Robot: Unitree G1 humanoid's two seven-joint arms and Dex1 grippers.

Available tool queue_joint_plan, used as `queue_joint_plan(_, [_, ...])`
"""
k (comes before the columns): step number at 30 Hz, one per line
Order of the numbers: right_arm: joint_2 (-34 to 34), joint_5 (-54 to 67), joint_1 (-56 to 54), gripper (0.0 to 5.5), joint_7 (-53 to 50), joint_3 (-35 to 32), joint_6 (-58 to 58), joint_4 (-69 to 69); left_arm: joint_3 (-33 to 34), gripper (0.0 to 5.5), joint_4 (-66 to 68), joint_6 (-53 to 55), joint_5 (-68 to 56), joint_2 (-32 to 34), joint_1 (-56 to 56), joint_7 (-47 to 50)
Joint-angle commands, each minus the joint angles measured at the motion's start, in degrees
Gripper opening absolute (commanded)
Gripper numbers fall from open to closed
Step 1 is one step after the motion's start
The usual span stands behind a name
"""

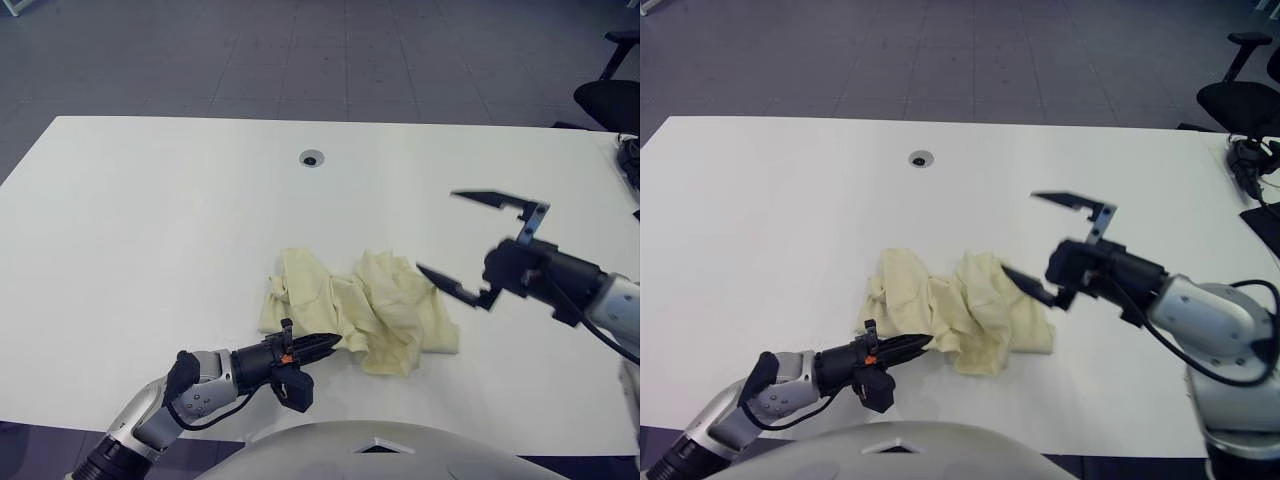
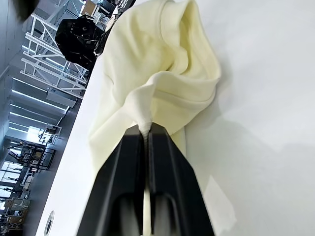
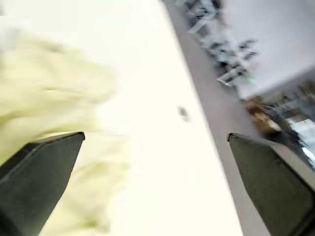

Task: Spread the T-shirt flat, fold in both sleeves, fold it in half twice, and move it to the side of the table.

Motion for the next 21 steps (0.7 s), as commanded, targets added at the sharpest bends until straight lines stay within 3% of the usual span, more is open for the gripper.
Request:
queue_joint_plan(1, [-8.34,1.8,5.75,5.4,13.2,-4.7,-7.34,-3.49,-0.9,0.03,-1.47,1.79,0.6,-0.39,-0.27,-1.45])
queue_joint_plan(9, [-13.51,-9.12,4.19,5.4,15.94,10.06,-19.05,-0.87,-1.24,0.03,-3.17,4.49,1.03,-0.6,0.17,-2.3])
queue_joint_plan(16, [-12.4,-20.06,0.52,5.4,11.8,20.68,-26.84,5.72,-1.84,0.03,-3.74,5.47,1.19,-0.92,-0.57,-2.93])
queue_joint_plan(21, [-11.41,-22.92,-2.18,4.55,8.86,24.43,-29.0,9.23,-2.11,0.0,-3.73,5.91,1.59,-1.11,-1.05,-2.86])
